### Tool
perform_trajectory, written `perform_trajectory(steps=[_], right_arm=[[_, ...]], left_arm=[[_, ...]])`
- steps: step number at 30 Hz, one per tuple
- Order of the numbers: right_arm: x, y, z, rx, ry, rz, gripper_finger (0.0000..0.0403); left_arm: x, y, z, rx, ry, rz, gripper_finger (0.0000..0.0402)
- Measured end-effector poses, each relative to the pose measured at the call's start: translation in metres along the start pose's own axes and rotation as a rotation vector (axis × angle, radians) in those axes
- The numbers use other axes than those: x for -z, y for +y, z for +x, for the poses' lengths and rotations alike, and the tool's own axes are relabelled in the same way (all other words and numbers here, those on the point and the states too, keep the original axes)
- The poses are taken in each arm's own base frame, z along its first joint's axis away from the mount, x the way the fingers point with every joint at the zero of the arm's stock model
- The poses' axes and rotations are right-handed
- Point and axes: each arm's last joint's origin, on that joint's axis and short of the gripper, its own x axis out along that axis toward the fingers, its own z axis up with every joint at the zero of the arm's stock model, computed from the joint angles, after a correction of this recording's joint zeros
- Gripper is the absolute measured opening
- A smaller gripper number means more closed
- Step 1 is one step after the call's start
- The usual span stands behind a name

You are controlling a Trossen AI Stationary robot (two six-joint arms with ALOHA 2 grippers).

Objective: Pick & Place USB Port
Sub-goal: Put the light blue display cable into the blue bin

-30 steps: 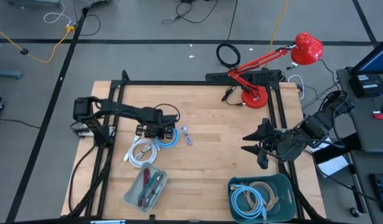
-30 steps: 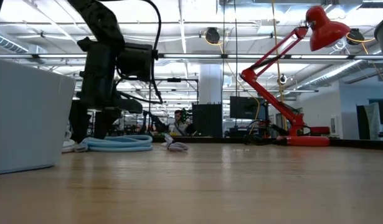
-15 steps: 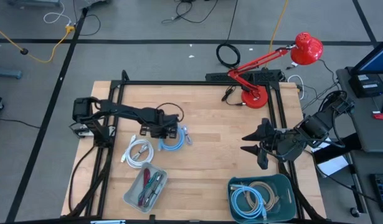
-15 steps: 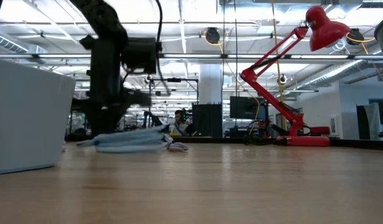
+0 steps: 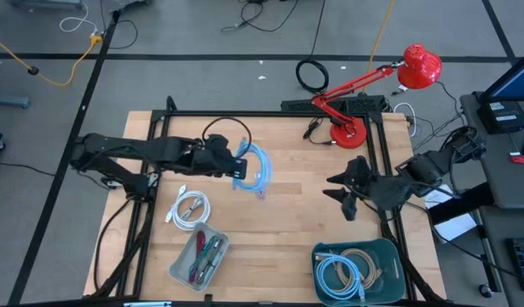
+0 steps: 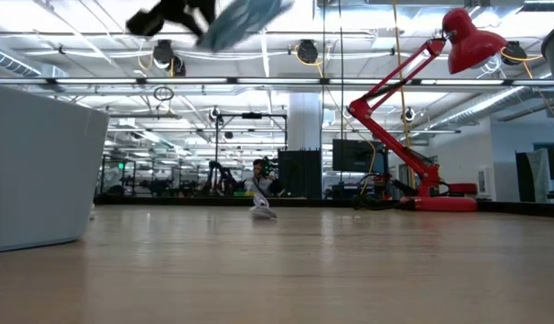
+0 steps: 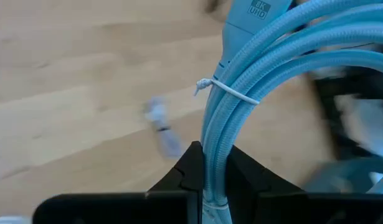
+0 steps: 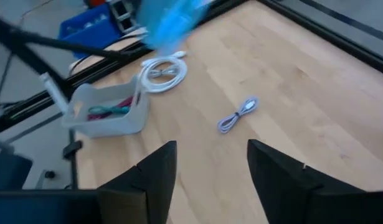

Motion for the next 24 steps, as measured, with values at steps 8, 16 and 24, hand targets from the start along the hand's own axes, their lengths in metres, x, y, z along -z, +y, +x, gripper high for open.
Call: perform_trajectory(steps=[8,16,24], right_arm=[[-0.017,0.003,0.064,-0.025,0.108,0.125,0.0256],[-0.020,0.022,0.111,-0.168,0.131,0.205,0.0320],[-0.027,0.031,0.118,-0.187,0.010,0.284,0.0358]], left_arm=[[0.017,-0.038,-0.004,0.095,0.014,0.081,0.0036],[0.046,-0.031,0.008,-0.031,0.157,0.167,0.0036],[0.073,-0.025,-0.006,-0.114,0.134,0.262,0.0036]])
